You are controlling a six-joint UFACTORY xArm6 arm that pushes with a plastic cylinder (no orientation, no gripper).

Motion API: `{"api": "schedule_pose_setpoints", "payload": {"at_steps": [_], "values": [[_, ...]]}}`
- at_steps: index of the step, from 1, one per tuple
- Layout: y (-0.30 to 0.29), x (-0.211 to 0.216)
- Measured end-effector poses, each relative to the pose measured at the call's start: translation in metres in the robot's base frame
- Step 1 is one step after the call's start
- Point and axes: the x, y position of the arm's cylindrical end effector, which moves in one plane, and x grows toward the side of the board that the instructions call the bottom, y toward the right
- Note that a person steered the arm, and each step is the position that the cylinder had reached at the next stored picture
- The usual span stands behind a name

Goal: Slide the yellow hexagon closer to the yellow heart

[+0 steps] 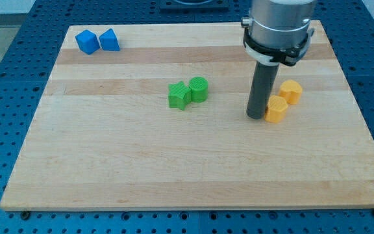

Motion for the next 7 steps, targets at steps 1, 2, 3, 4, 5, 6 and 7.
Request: {"api": "schedule_pose_setpoints", "payload": {"at_steps": [1,2,3,4,5,6,7], "values": [[0.007,0.01],[0.02,0.012],[0.042,0.012],[0.056,0.012],[0.062,0.011],[0.056,0.014],[0.013,0.015]]}}
